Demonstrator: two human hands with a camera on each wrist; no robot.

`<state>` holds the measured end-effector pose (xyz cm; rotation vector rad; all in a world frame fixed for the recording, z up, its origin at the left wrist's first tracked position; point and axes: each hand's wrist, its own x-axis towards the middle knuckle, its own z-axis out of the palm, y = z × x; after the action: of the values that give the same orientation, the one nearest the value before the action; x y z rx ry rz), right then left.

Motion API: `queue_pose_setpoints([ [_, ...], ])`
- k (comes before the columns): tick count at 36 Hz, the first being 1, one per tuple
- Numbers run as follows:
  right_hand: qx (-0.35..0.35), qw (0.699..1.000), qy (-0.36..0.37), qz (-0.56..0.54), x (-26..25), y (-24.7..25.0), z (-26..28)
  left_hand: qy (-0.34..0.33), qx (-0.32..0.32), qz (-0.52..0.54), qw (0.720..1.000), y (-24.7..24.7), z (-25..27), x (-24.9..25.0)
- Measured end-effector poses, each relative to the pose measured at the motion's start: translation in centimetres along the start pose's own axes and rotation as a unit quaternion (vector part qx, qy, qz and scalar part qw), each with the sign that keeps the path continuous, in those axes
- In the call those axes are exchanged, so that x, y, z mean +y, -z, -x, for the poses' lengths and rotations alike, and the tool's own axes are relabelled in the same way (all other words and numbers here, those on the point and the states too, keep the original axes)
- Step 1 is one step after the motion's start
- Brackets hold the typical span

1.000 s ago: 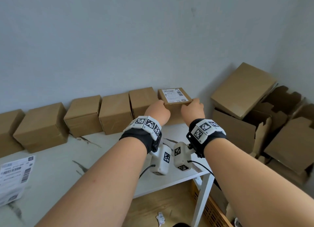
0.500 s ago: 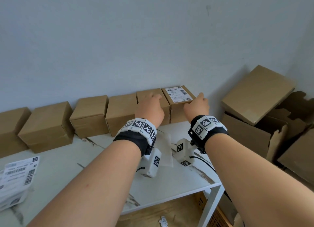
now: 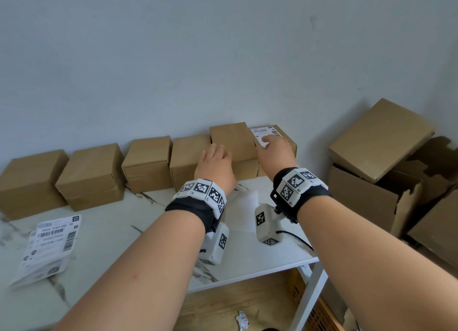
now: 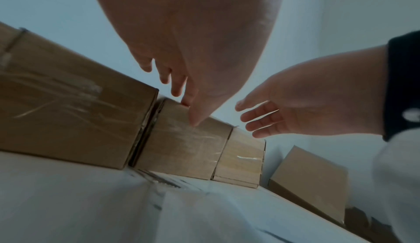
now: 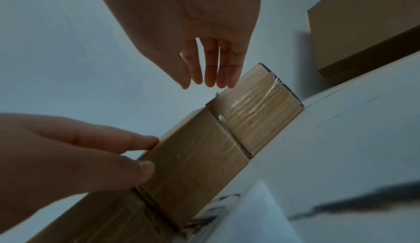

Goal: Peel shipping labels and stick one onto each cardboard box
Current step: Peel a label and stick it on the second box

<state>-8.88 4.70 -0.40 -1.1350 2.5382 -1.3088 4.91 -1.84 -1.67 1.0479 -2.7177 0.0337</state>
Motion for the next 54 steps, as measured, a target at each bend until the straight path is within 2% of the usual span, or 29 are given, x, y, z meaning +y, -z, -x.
queue_pose_setpoints([
  [3, -0.006, 1.0, -0.01, -0.006, 0.0, -0.8, 0.5, -0.007, 0.02, 0.023, 1.0, 0.1, 1.0, -0.1],
  [11, -0.015, 1.0, -0.016, -0.002, 0.5, -2.1, 1.2, 0.002, 0.012, 0.116, 0.993, 0.2, 2.3, -0.1],
  [15, -0.022, 0.999, -0.03, -0.038, 0.6, -1.6, 1.3, 0.041, 0.034, 0.205, 0.977, 0.7, 2.5, 0.5],
  [19, -0.036, 0.997, -0.042, -0.049, 0.6, -0.9, 1.9, 0.094, 0.066, 0.244, 0.963, 1.7, 2.1, 1.0],
  [26, -0.062, 0.996, -0.051, -0.044, 0.5, -0.6, 3.2, 0.09, 0.052, 0.282, 0.954, 2.1, 2.0, 1.5],
  [34, -0.041, 0.994, -0.041, -0.097, -0.6, 0.6, 4.8, 0.074, 0.093, 0.306, 0.945, 3.6, 3.2, 1.6],
  [39, 0.0, 0.991, -0.035, -0.128, -2.2, 2.0, 5.7, 0.061, 0.143, 0.332, 0.93, 5.0, 4.3, 1.4],
  [45, 0.051, 0.988, -0.046, -0.14, -3.8, 2.8, 7.7, 0.052, 0.171, 0.363, 0.914, 6.1, 7.1, 1.3],
  [50, 0.038, 0.992, -0.036, -0.114, -4.7, 3.0, 10.4, 0.075, 0.189, 0.342, 0.918, 6.3, 10.1, 0.5],
  [54, 0.039, 0.991, -0.028, -0.127, -5.7, 2.4, 12.7, 0.092, 0.211, 0.353, 0.907, 6.6, 12.4, -0.4],
])
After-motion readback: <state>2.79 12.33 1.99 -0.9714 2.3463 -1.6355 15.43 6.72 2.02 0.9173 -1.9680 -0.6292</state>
